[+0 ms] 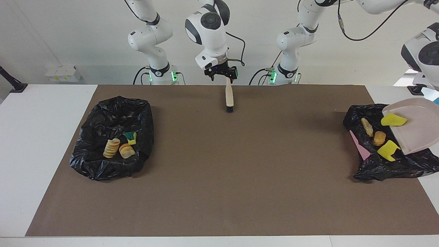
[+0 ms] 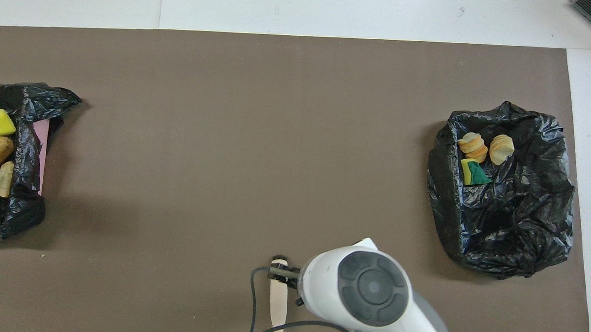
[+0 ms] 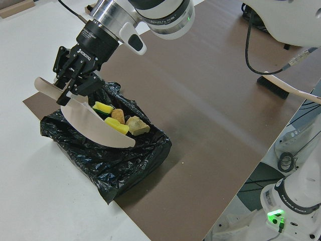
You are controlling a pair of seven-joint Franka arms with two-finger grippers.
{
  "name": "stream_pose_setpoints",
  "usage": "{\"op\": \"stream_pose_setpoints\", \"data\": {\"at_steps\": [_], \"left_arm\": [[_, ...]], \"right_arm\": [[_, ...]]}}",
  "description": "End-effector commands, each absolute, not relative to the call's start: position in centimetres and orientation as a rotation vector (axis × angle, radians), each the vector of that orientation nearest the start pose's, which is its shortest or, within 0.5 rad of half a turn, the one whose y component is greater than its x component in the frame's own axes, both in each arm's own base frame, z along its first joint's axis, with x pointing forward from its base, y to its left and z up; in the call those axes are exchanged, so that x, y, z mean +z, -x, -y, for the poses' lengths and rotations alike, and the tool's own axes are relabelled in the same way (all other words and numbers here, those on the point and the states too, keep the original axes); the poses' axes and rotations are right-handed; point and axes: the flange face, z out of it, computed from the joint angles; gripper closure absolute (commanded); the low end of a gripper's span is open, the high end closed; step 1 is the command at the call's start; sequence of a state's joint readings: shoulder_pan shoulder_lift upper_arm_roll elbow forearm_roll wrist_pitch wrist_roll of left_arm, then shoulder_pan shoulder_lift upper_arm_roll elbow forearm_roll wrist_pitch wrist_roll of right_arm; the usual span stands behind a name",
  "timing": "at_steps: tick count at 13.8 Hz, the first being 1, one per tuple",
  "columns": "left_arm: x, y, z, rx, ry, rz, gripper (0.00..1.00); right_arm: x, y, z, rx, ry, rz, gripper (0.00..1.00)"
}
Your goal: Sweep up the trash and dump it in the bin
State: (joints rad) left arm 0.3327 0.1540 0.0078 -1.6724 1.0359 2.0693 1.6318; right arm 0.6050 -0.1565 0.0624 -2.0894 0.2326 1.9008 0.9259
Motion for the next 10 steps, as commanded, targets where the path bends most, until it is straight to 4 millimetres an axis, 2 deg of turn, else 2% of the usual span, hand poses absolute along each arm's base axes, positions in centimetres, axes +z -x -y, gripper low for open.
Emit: {"op": "stream_pose_setpoints", "data": {"at_steps": [1, 2, 4, 7, 10], "left_arm": [[58.5, -58.3, -25.6, 0.869, 1.441, -1.674, 1.0], [59.3, -58.2, -25.6, 0.874, 1.44, -1.662, 1.0], [60.2, -58.2, -25.2, 0.87, 1.443, -1.654, 1.0], [59.8, -58.4, -23.3, 0.875, 1.483, -1.68, 1.0], [59.0, -58.7, -19.1, 0.883, 1.586, -1.732, 1.0]], "right_arm": [[54.8, -44.0, -27.0, 0.187, 2.935, -0.535, 0.0], [56.7, -45.9, -24.1, 0.154, 2.934, -0.507, 0.0], [59.4, -48.5, -19.8, 0.048, 2.979, -0.399, 0.0], [61.8, -50.5, -16.9, -0.076, 3.129, -0.34, 0.0], [63.9, -51.7, -14.0, -0.081, 3.185, -0.389, 0.0]]}}
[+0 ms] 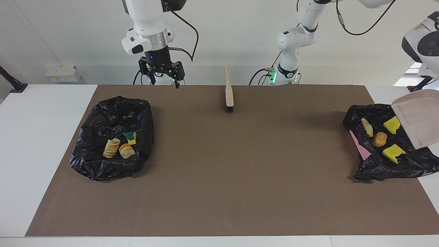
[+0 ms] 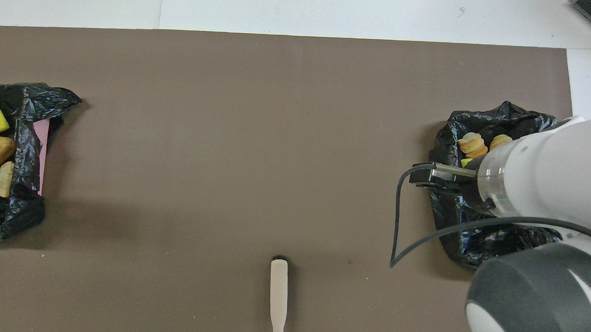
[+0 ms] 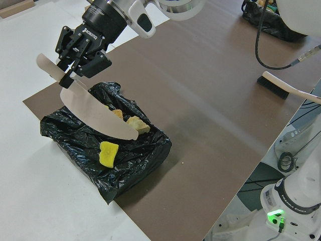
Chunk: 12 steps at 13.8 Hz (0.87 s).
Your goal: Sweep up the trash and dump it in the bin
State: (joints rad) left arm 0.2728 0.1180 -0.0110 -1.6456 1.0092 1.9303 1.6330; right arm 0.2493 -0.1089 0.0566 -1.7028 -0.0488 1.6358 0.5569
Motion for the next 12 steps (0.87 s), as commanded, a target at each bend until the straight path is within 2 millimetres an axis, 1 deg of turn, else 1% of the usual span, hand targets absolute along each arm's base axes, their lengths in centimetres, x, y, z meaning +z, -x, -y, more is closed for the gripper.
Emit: {"op": "stream_pose_setpoints", "data": {"at_steps": [1, 3, 4, 5, 6, 7, 9, 10, 12], "left_arm": [[58.9, -58.8, -17.7, 0.883, 1.609, -1.746, 1.0], [58.3, -58.9, -15.7, 0.845, 1.67, -1.792, 1.0], [57.8, -58.8, -14.8, 0.81, 1.717, -1.809, 1.0], [57.1, -58.6, -14.0, 0.781, 1.794, -1.81, 1.0], [56.7, -58.2, -12.7, 0.747, 1.869, -1.797, 1.0], [56.0, -57.9, -11.2, 0.718, 1.91, -1.806, 1.0], [55.1, -57.2, -8.4, 0.657, 1.986, -1.811, 1.0], [54.6, -56.9, -7.2, 0.633, 2.03, -1.793, 1.0], [53.2, -56.5, -4.2, 0.597, 2.122, -1.739, 1.0]], "right_arm": [[64.2, -52.3, -12.7, -0.066, 3.185, -0.406, 0.0], [64.6, -53.3, -9.7, -0.062, 3.169, -0.479, 0.0], [64.6, -53.6, -9.1, -0.048, 3.178, -0.475, 0.0], [64.9, -53.7, -8.8, -0.019, 3.194, -0.431, 0.0], [65.2, -53.9, -8.4, 0.014, 3.206, -0.394, 0.0], [65.4, -54.1, -7.8, 0.017, 3.202, -0.398, 0.0], [65.1, -54.5, -6.8, 0.016, 3.186, -0.428, 0.0], [65.1, -54.6, -6.5, 0.018, 3.182, -0.435, 0.0], [65.1, -54.7, -6.0, 0.004, 3.166, -0.452, 0.0]]}}
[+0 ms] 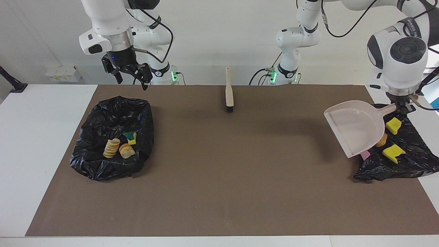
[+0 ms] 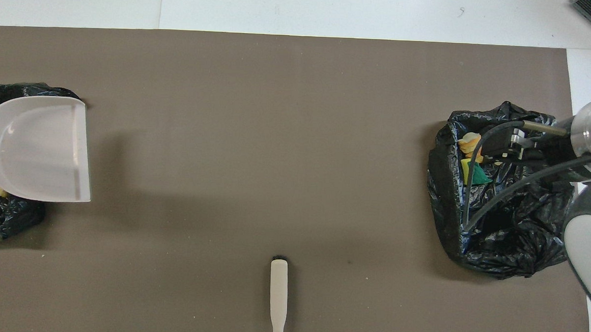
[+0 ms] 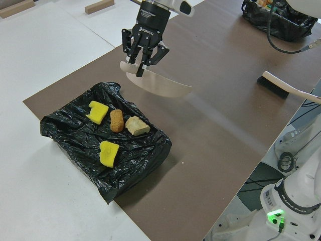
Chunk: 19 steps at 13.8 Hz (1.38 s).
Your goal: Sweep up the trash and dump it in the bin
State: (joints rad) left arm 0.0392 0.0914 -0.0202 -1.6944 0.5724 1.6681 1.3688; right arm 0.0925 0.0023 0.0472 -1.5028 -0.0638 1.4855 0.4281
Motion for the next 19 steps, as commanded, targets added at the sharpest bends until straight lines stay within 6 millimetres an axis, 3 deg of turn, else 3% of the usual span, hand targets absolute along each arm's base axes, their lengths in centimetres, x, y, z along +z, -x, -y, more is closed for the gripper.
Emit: {"op": "stream_pose_setpoints", "data": {"at_steps": [1, 3, 8, 13, 15, 17, 19], "left_arm": [[52.3, -56.2, -2.8, 0.584, 2.194, -1.696, 1.0], [50.8, -55.3, 0.4, 0.519, 2.382, -1.567, 1.0], [48.6, -53.0, 12.2, 0.409, 2.735, -1.206, 1.0], [47.5, -50.0, 23.3, 0.328, 2.885, -0.872, 1.0], [46.2, -48.7, 27.7, 0.283, 2.904, -0.742, 1.0], [44.4, -47.6, 30.5, 0.273, 2.94, -0.689, 1.0], [41.8, -46.2, 33.8, 0.24, 2.986, -0.611, 1.0]], "right_arm": [[65.0, -54.8, -5.5, 0.007, 3.163, -0.464, 0.0], [64.7, -54.4, -5.2, 0.023, 3.159, -0.447, 0.0], [64.5, -54.3, -4.2, 0.035, 3.154, -0.473, 0.0], [64.3, -53.8, -4.4, 0.05, 3.159, -0.444, 0.0], [64.2, -53.7, -4.2, 0.058, 3.152, -0.348, 0.0], [64.1, -53.8, -2.9, 0.071, 3.098, -0.359, 0.0], [64.1, -53.8, -3.0, 0.071, 3.098, -0.342, 0.0]]}}
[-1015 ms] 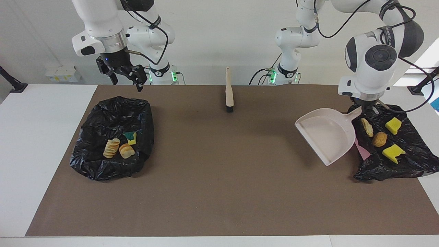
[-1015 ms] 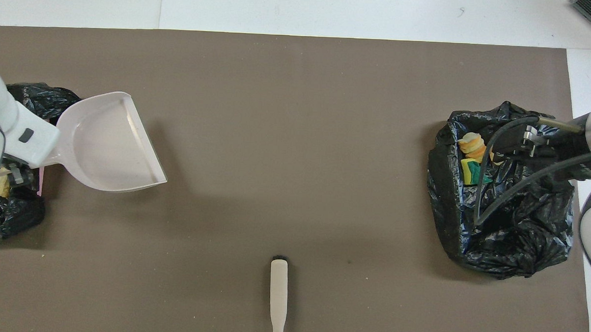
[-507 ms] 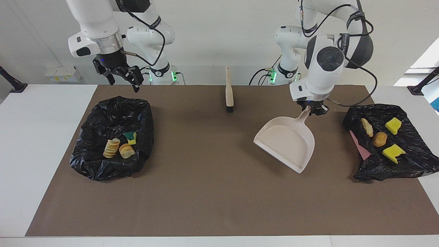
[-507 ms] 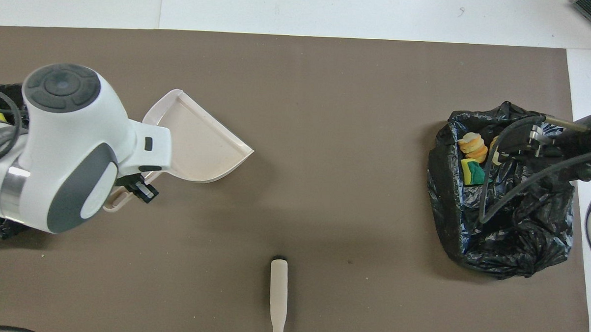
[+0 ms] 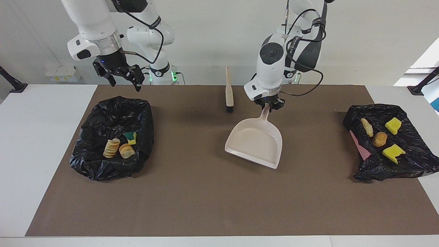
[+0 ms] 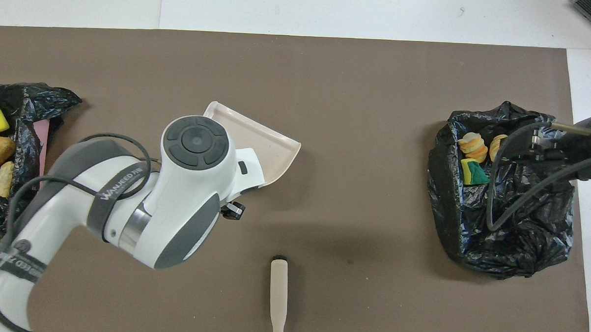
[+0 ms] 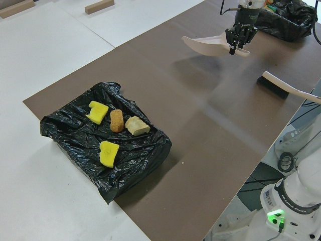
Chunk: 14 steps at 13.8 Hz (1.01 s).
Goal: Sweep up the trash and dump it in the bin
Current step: 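Bring the empty dustpan back to the table center with the left gripper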
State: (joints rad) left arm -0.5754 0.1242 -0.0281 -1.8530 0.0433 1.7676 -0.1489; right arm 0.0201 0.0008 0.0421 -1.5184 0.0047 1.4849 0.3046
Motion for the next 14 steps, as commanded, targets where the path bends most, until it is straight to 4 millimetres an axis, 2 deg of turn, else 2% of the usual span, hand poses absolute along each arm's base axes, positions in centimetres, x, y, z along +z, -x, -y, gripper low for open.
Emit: {"op": "stream_pose_setpoints", "data": {"at_steps": [1, 3, 5, 7, 8, 10, 11, 14], "left_arm": [[40.3, -45.9, 35.3, 0.218, 3.01, -0.555, 1.0], [39.1, -45.3, 37.0, 0.217, 3.083, -0.492, 1.0], [36.9, -43.7, 40.3, 0.219, 3.108, -0.394, 1.0], [35.8, -43.1, 42.0, 0.19, 3.127, -0.33, 1.0], [36.1, -43.2, 42.0, 0.185, 3.126, -0.349, 0.01], [37.2, -43.9, 41.0, 0.179, 3.134, -0.325, 0.0], [38.5, -44.5, 39.8, 0.185, 3.136, -0.293, 0.0], [40.5, -48.2, 35.5, 0.193, 3.148, -0.146, 0.0]], "right_arm": [[64.1, -53.8, -3.0, 0.071, 3.098, -0.338, 0.0], [64.1, -53.9, -3.0, 0.068, 3.101, -0.336, 0.0], [64.3, -54.2, -3.3, 0.028, 3.11, -0.334, 0.0], [64.3, -54.2, -3.4, 0.02, 3.113, -0.332, 0.0], [64.3, -54.3, -3.6, 0.015, 3.116, -0.328, 0.0], [64.3, -54.4, -3.6, 0.006, 3.139, -0.322, 0.0], [64.4, -54.4, -3.8, 0.002, 3.144, -0.316, 0.0], [64.4, -54.3, -3.9, 0.012, 3.143, -0.318, 0.0]]}}
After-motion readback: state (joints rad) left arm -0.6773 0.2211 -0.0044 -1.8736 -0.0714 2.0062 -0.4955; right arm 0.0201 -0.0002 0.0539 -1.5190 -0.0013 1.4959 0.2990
